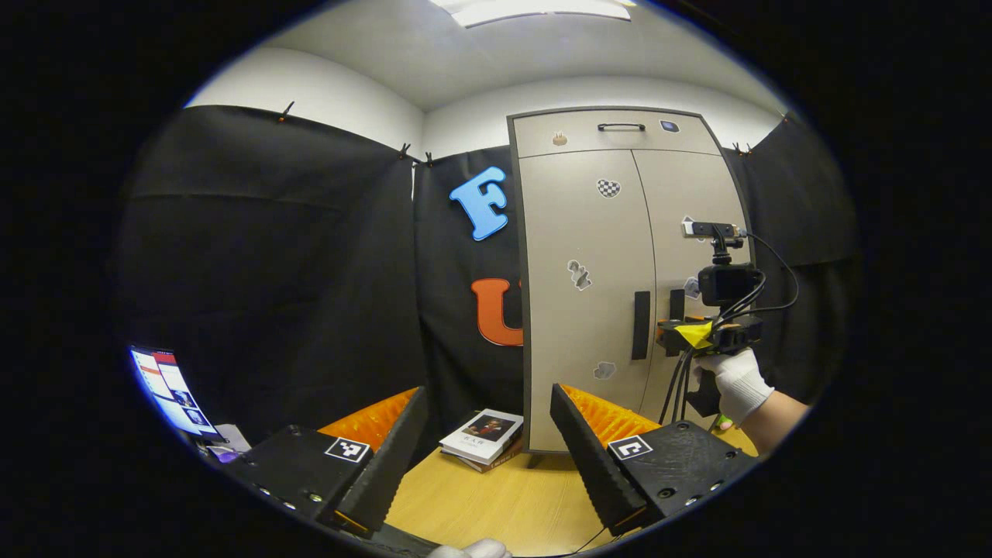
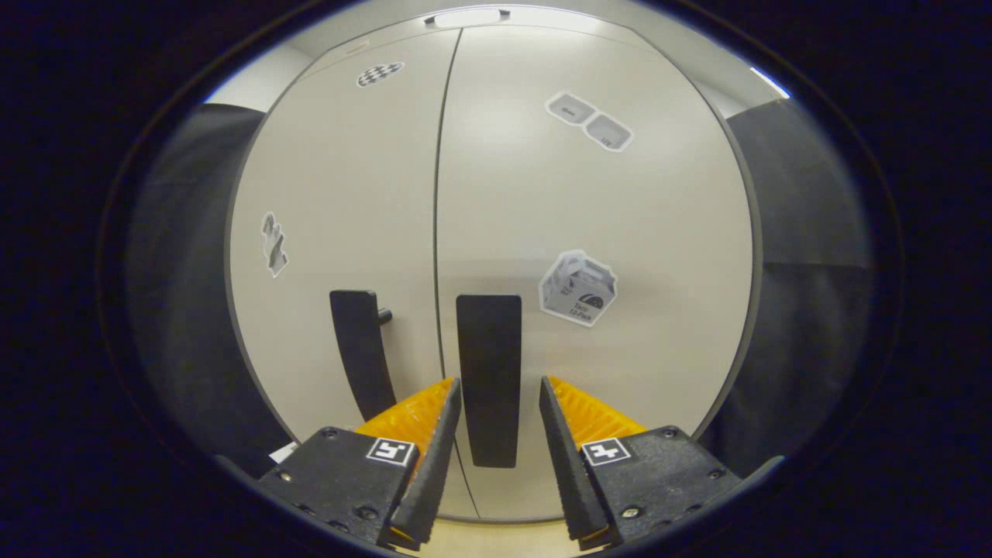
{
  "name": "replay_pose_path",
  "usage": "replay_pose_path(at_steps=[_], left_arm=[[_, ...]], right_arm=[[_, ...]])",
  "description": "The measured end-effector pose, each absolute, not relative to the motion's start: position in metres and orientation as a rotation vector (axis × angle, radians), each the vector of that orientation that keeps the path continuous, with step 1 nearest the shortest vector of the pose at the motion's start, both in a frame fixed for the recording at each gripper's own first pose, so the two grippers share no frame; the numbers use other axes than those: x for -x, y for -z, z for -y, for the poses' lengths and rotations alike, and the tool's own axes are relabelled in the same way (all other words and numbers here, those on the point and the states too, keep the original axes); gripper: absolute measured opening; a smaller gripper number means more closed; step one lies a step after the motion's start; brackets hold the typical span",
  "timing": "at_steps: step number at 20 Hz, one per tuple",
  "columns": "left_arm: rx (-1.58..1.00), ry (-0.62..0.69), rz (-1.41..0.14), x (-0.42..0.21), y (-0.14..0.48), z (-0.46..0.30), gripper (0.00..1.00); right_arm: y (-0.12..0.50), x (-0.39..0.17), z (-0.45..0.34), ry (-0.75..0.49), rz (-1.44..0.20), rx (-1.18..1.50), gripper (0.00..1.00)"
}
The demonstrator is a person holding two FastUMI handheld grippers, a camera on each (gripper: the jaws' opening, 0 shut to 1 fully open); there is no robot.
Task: Open the right door of the double-door shoe cabinet with the right hand, and open the left door with the left hand.
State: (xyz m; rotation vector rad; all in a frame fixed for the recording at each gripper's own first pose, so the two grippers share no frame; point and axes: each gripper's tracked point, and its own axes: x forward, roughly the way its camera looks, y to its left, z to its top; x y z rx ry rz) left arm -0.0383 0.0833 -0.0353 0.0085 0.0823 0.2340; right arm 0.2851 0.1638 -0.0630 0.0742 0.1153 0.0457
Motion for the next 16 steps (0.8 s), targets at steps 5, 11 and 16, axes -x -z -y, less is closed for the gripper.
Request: replay_pose_path(at_steps=[5,11,16], left_arm=[[0.005,-0.229,-0.085,0.038,0.037,-0.083,0.96],[0.007,-0.205,-0.08,0.036,0.036,-0.081,0.96],[0.011,-0.201,-0.071,0.037,0.036,-0.081,0.96]], right_arm=[[0.065,-0.288,-0.167,-0.028,-0.129,-0.065,0.41],[0.066,-0.284,-0.166,-0.071,-0.137,-0.059,0.25],[0.066,-0.274,-0.162,-0.12,-0.132,-0.055,0.22]])
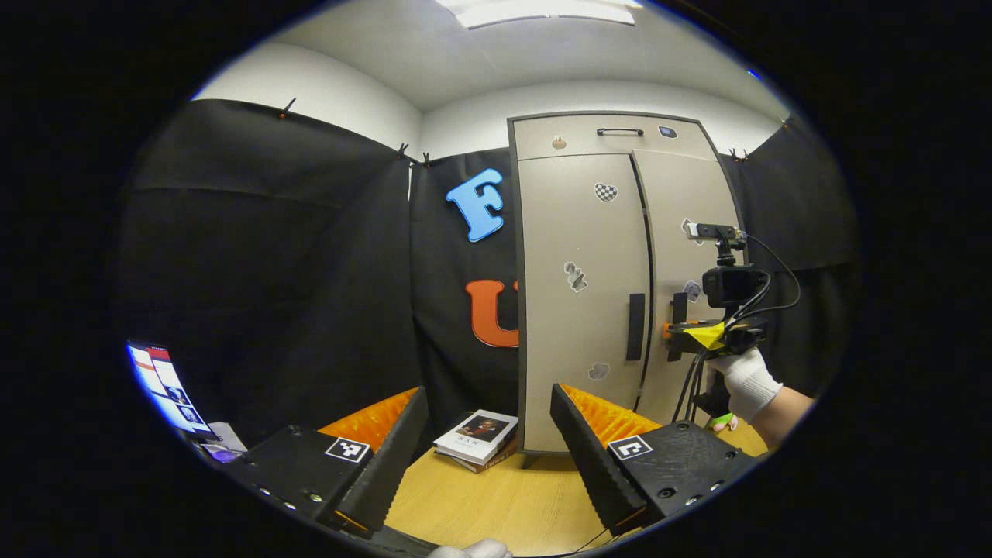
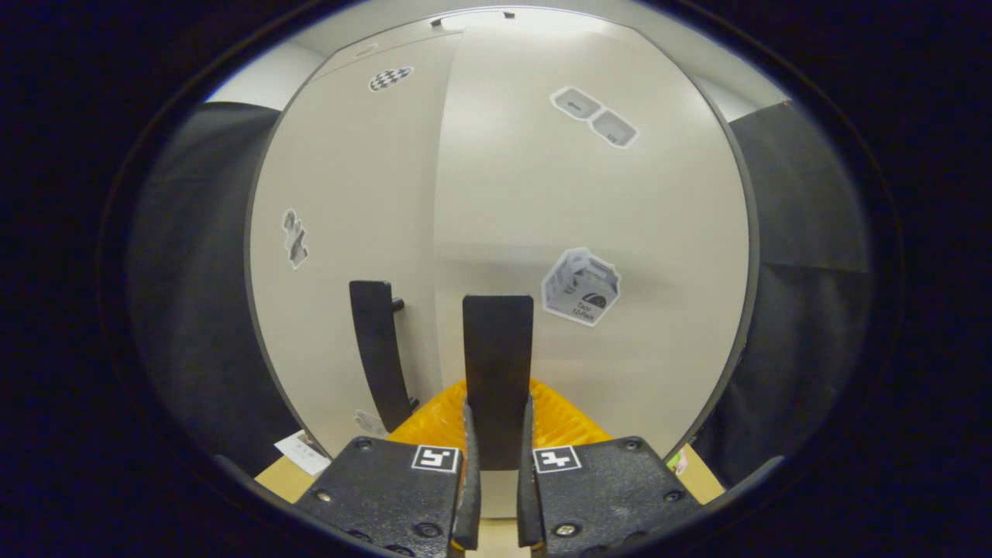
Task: Open the right door of the double-door shoe cabinet with the right hand, and open the left door with the left hand.
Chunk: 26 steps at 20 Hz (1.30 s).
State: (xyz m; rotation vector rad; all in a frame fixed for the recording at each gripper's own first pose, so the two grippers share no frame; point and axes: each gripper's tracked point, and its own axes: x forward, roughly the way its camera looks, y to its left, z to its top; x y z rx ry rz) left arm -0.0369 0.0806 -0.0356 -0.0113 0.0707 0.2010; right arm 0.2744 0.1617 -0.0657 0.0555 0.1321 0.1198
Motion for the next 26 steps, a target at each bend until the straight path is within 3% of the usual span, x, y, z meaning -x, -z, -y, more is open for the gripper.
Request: replay_pose_path(at_steps=[26], left_arm=[[-0.001,-0.101,-0.048,0.044,0.034,-0.058,0.96]], right_arm=[[0.067,-0.243,-0.117,-0.096,-0.115,-0.057,0.16]])
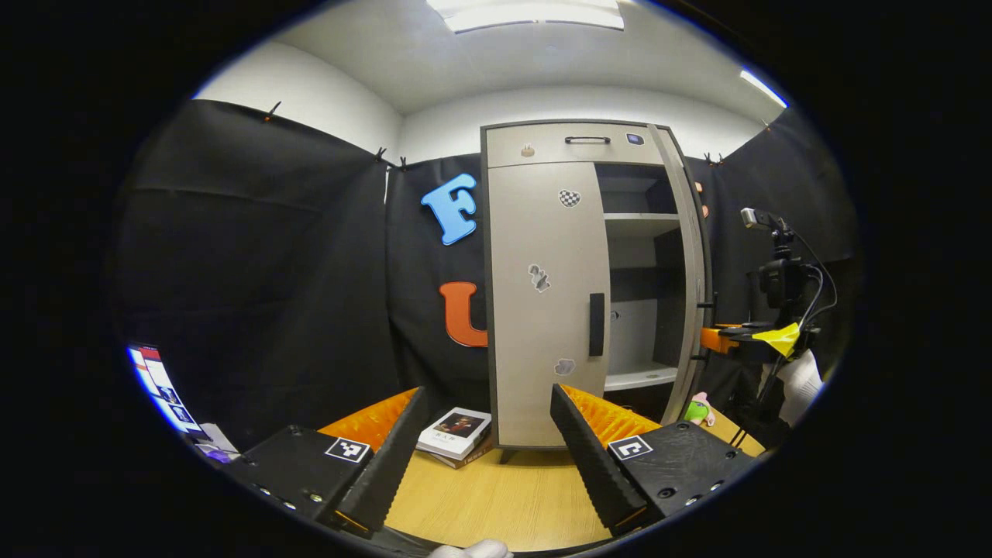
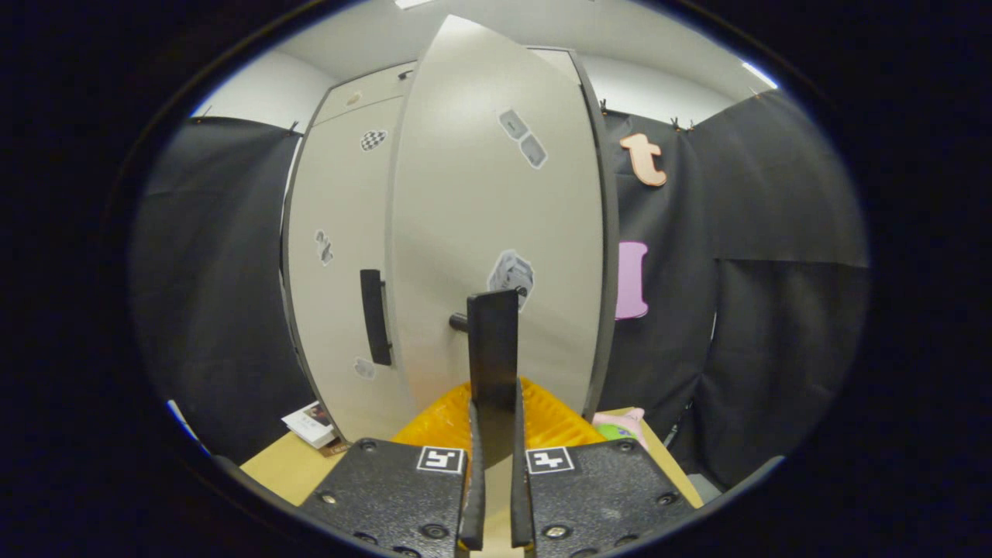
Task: Open the right door of the double-door shoe cabinet with the right hand, and open the left door with the left hand.
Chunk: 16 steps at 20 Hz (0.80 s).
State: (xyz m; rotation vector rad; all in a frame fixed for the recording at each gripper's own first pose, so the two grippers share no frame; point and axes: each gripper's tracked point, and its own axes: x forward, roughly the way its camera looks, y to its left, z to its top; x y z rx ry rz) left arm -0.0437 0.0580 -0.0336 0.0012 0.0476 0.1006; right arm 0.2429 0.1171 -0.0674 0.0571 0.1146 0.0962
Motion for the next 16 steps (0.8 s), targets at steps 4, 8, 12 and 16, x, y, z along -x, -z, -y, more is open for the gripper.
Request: replay_pose_path(at_steps=[4,8,12,16], left_arm=[[0.0,-0.069,-0.044,0.042,0.032,-0.049,0.96],[0.003,-0.029,-0.038,0.039,0.03,-0.037,0.96],[-0.003,0.004,-0.024,0.034,0.025,-0.024,0.96],[0.009,0.039,-0.027,0.027,0.026,-0.006,0.96]], right_arm=[[0.068,-0.243,-0.108,-0.056,-0.108,-0.049,0.15],[0.069,-0.239,-0.099,-0.025,-0.121,-0.057,0.12],[0.069,-0.24,-0.083,0.026,-0.114,-0.038,0.05],[0.07,-0.239,-0.073,0.027,-0.12,-0.03,0.04]])
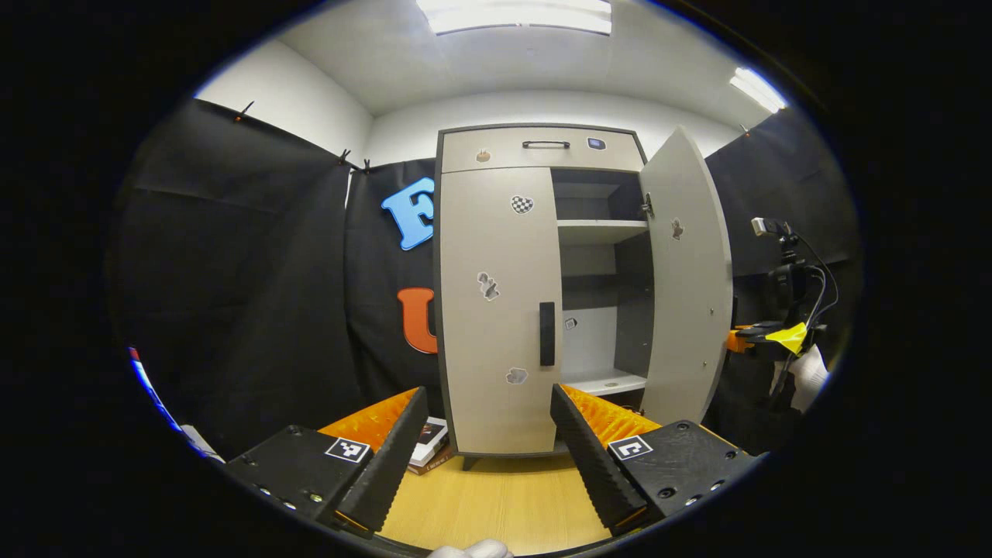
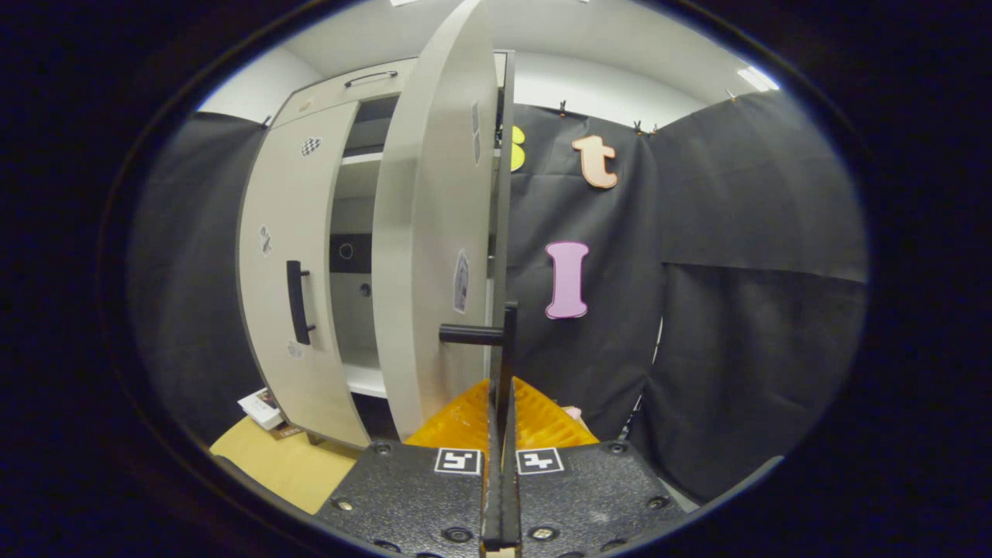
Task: Open the right door of the double-door shoe cabinet with the right hand, and open the left door with the left hand.
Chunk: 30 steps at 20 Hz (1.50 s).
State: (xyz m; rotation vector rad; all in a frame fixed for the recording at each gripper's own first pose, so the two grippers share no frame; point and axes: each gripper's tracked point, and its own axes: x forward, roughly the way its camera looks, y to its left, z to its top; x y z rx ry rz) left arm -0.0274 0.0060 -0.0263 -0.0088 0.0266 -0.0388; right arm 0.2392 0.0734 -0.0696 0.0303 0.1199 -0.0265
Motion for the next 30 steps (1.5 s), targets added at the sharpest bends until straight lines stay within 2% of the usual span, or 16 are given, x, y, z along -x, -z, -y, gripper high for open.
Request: replay_pose_path(at_steps=[9,16,18,19,21,22,24,25,26,30], left_arm=[[0.008,0.08,-0.048,0.014,0.029,0.033,0.96],[0.014,0.074,-0.041,0.005,0.025,0.035,0.96],[0.012,0.07,-0.039,0.005,0.024,0.034,0.96],[0.01,0.07,-0.039,0.006,0.024,0.033,0.96],[0.009,0.068,-0.039,0.005,0.023,0.031,0.96],[0.009,0.067,-0.038,0.004,0.023,0.028,0.96],[0.006,0.064,-0.038,0.001,0.023,0.019,0.96],[0.004,0.061,-0.038,-0.001,0.023,0.015,0.96],[0.002,0.058,-0.04,-0.003,0.023,0.012,0.96],[-0.002,0.049,-0.044,-0.011,0.025,0.003,0.96]], right_arm=[[0.068,-0.243,-0.075,-0.049,-0.119,-0.029,0.04],[0.066,-0.24,-0.076,-0.045,-0.12,-0.056,0.04],[0.063,-0.24,-0.072,-0.014,-0.111,-0.05,0.08],[0.063,-0.24,-0.065,0.017,-0.105,-0.039,0.16],[0.057,-0.236,-0.054,0.06,-0.085,-0.022,0.45],[0.056,-0.234,-0.05,0.082,-0.079,-0.019,0.64],[0.051,-0.229,-0.047,0.106,-0.068,-0.018,0.89],[0.051,-0.227,-0.046,0.115,-0.06,-0.023,0.96],[0.048,-0.225,-0.048,0.117,-0.05,-0.035,0.98],[0.047,-0.222,-0.069,0.068,-0.035,-0.061,0.99]])
